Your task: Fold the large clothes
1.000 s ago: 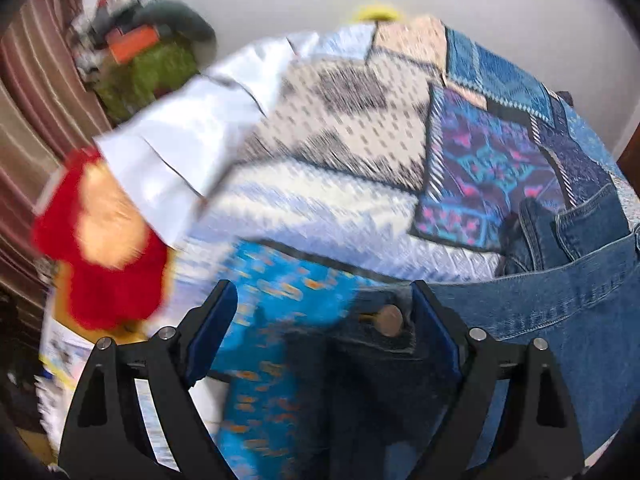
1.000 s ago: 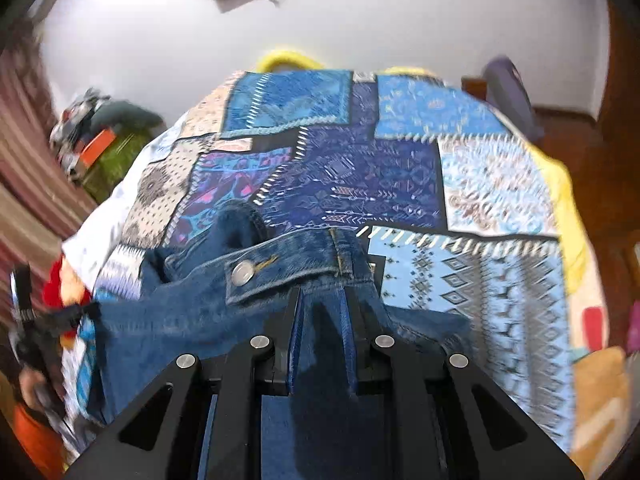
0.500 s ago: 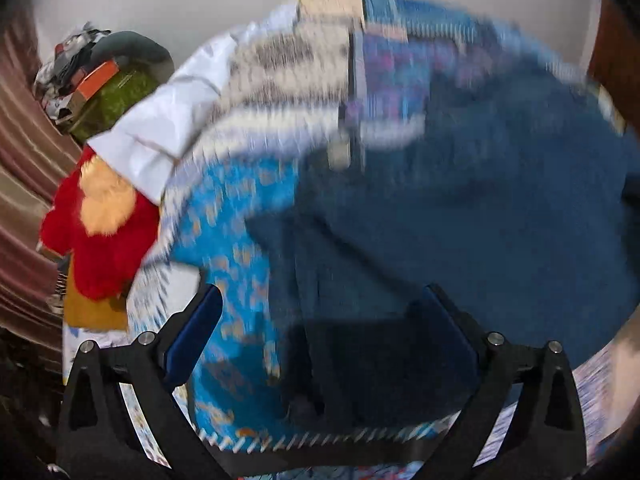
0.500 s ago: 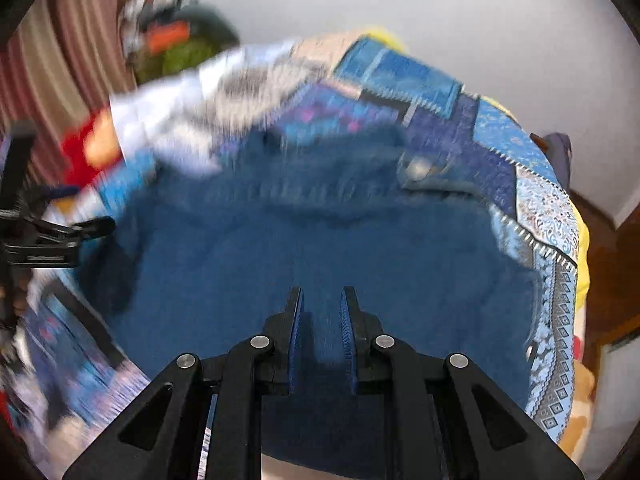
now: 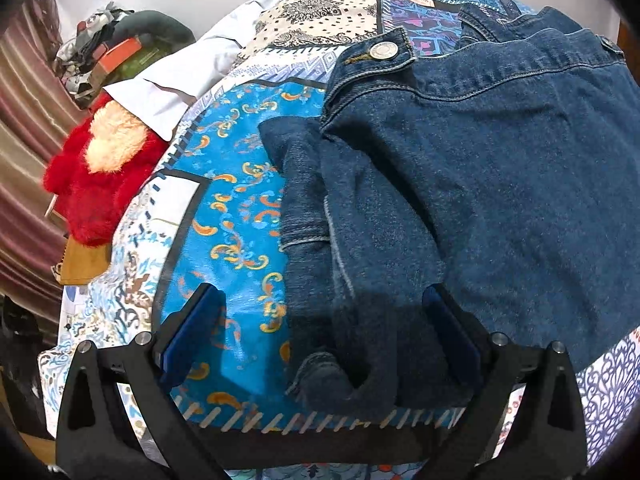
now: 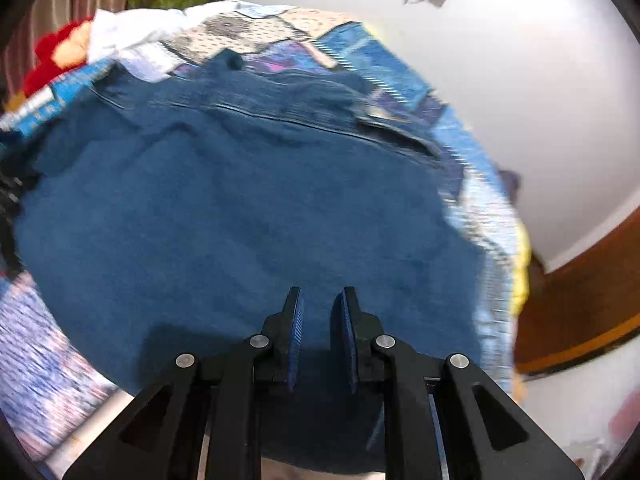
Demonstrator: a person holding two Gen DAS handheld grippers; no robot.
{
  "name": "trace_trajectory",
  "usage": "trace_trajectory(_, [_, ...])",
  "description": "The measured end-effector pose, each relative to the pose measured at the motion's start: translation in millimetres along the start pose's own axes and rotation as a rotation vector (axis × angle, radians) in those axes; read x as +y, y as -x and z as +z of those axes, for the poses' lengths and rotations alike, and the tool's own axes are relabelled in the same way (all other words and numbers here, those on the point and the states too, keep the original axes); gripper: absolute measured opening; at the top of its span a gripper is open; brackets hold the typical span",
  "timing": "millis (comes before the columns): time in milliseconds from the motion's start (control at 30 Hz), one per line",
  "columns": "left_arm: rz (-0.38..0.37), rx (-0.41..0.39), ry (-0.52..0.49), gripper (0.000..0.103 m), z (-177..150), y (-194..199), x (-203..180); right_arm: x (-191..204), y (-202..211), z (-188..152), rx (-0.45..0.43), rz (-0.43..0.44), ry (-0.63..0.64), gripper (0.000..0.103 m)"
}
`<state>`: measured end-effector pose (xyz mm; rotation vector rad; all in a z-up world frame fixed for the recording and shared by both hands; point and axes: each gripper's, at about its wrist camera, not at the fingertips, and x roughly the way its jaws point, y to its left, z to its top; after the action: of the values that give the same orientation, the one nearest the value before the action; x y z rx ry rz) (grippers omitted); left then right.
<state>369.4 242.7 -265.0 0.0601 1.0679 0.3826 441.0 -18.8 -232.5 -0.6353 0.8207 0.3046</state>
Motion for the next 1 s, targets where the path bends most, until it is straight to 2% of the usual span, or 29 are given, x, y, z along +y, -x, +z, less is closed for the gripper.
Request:
trace_trajectory(33, [0.001,-0.001,0.002,0.103,-1.8,1.7,1.2,-8.8,0.0,-2.8,0.003,0.011,-0.014,0.029])
trace_trajectory(67, [0.002,-0.002,0.004,0.103,-2.7,4.0,3.4,-20.4,-0.4,-6.6,0.003,0.021,-0.041,0.054])
trace_trajectory(100, [0.003,-0.003,0.006,0.103,-2.3,3.5,5.5,-35.0,1.8,-11.8,-0.002,0.002,-0.084,0.067])
trace_trajectory(133, [0.001,-0.004,0.010,0.103,-2.7,4.7,7.2,-45.6,2.9,-14.7,0.000,-0.022,-0.113,0.088])
trace_trajectory(167, [-0.001,-0.002,0.020,0.103,-4.1,6.8,10.6,-60.1,4.1,-19.9,0.001,-0.031,-0.157,0.092])
trace_trajectory(267, [-0.014,-0.002,0.051,0.103,-9.1,13.2,19.1,-98.0,5.8,-41.0,0.039,0.019,-0.279,0.092])
trace_trajectory(367, [-0.011,0.004,0.072,0.103,-13.4,21.9,25.7,-121.2,18.1,-56.3,0.032,0.066,-0.363,0.092])
trace_trajectory(500, [-0.012,-0.007,0.132,0.103,-15.8,40.8,41.3,-128.6,45.0,-62.7,-0.004,0.007,-0.364,0.092])
trace_trajectory(667, [-0.003,-0.079,0.197,0.103,-13.1,79.8,58.1,-119.2,79.6,-52.9,-0.082,0.022,-0.349,0.092])
trace_trajectory(767, [-0.061,-0.142,0.248,0.103,-12.8,106.0,62.8,-108.1,98.6,-36.6,-0.144,0.043,-0.327,0.092])
trace_trajectory(833, [-0.104,-0.155,0.277,0.103,-13.7,111.8,62.8,-99.0,108.7,-23.8,-0.185,0.065,-0.315,0.092])
trace_trajectory(1000, [-0.227,-0.126,0.356,0.103,-27.9,105.3,49.3,-67.3,120.1,1.5,-0.244,0.139,-0.292,0.093])
